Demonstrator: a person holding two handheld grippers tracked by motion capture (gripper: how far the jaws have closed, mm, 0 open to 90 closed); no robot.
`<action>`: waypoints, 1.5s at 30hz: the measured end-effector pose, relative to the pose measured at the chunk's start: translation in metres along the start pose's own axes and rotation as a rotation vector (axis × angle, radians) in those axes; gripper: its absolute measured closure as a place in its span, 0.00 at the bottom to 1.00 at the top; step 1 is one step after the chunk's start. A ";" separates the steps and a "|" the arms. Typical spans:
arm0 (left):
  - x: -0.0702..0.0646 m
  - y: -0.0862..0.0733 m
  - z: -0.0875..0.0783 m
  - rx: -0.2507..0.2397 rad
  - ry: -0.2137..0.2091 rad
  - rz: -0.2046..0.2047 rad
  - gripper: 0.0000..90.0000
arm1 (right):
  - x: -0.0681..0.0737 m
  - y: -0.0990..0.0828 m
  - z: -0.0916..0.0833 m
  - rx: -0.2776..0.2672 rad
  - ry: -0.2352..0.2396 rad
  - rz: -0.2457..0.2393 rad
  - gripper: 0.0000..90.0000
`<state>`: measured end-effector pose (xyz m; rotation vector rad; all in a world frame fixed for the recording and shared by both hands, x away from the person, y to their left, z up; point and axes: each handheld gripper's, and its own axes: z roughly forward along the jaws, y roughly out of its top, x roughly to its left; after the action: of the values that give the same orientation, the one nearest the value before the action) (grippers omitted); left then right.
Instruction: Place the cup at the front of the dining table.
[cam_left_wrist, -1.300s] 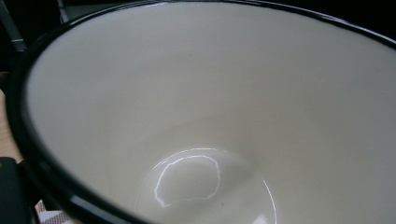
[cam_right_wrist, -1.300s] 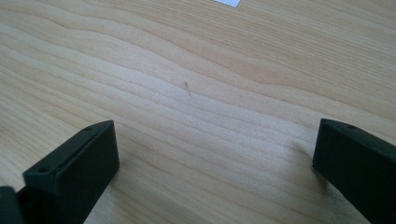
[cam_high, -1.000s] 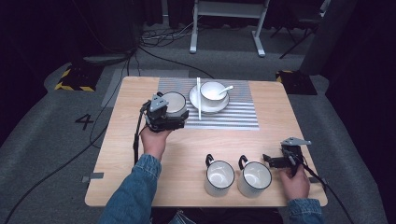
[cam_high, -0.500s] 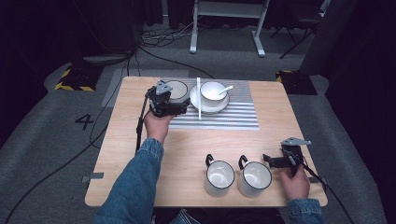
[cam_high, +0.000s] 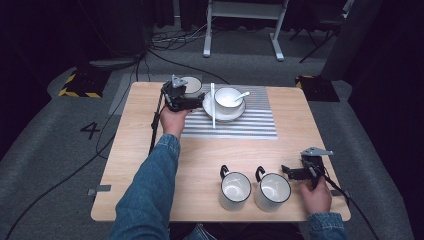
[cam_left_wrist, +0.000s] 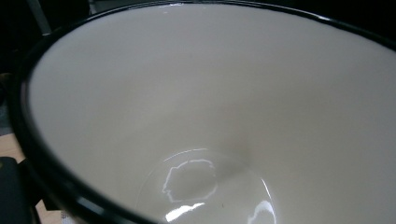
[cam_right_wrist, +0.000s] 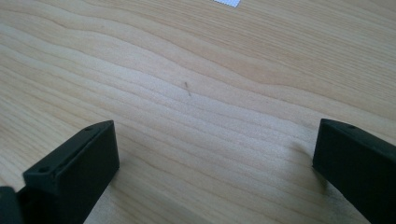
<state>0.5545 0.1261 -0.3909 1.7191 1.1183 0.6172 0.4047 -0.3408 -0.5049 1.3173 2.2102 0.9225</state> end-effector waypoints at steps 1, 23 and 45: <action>0.002 0.000 0.003 0.006 0.002 0.000 0.04 | 0.000 0.000 0.000 0.000 0.000 0.000 0.00; 0.012 -0.035 0.051 0.171 0.033 -0.032 0.04 | 0.000 0.000 0.000 -0.001 0.006 -0.008 0.00; 0.004 -0.058 0.066 0.241 0.031 -0.055 0.03 | 0.000 0.000 0.001 0.000 0.004 -0.009 0.00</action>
<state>0.5852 0.1076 -0.4709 1.8803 1.3003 0.4924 0.4055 -0.3409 -0.5049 1.3057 2.2166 0.9228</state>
